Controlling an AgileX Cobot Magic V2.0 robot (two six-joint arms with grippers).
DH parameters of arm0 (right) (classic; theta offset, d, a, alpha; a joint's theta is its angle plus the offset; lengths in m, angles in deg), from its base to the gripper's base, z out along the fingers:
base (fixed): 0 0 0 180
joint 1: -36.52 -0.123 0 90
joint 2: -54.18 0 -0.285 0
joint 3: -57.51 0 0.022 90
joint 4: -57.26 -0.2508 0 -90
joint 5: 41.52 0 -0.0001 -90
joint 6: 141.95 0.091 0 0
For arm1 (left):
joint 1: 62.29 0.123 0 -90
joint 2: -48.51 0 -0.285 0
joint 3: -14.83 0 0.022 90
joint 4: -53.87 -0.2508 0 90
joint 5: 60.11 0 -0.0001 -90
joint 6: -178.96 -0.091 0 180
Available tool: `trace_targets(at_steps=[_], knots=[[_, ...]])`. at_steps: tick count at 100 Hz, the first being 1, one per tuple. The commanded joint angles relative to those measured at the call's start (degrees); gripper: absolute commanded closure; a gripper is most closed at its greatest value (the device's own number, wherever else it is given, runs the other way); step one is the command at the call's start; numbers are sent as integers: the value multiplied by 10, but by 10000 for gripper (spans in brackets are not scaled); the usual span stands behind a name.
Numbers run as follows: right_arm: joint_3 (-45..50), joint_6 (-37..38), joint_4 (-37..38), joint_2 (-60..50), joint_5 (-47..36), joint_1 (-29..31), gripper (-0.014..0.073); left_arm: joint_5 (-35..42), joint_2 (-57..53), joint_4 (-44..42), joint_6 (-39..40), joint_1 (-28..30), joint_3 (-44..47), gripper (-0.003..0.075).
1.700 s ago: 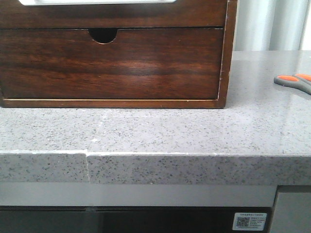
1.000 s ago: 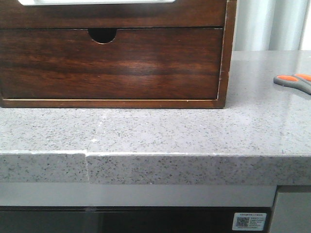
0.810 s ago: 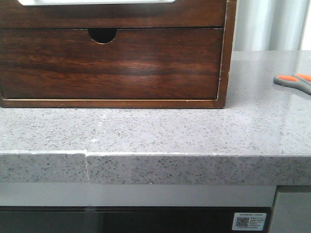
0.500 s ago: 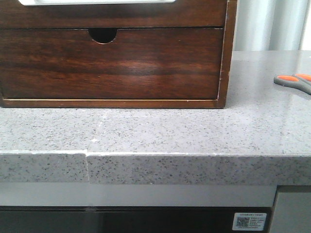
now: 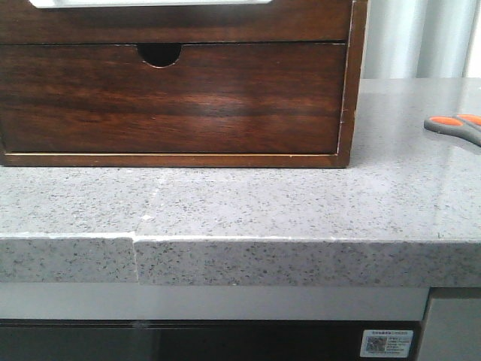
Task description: Put scissors in drawer with both arms
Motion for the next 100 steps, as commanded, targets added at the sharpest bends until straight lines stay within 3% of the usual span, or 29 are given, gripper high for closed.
trace_targets(at_steps=[1, 13, 47, 67, 77, 88, 94, 100], knots=[[3, -4, -34, -11, -52, 3, 654, 68, -18, 4, 6, -5, 13, 739], [-9, -4, -67, -11, -38, -1, 654, 86, -18, 46, 6, -5, 0, 739], [-142, -4, -121, 89, 111, -34, 654, -5, 63, 50, 6, -5, -142, 739], [-166, -4, -147, 160, 99, -34, 654, 77, 117, 33, 6, -5, -159, 731], [-161, -4, -147, 174, 98, -34, 654, 92, 143, 8, 6, -5, -159, 618], [-151, -4, -147, 178, 97, -34, 654, 153, 182, -11, 6, -5, -159, 393], [-147, -4, -147, 178, 78, -34, 654, 201, 206, -27, 6, -5, -159, 334], [-147, -4, -147, 178, 66, -34, 654, 256, 232, -97, 6, -5, -159, 325]])
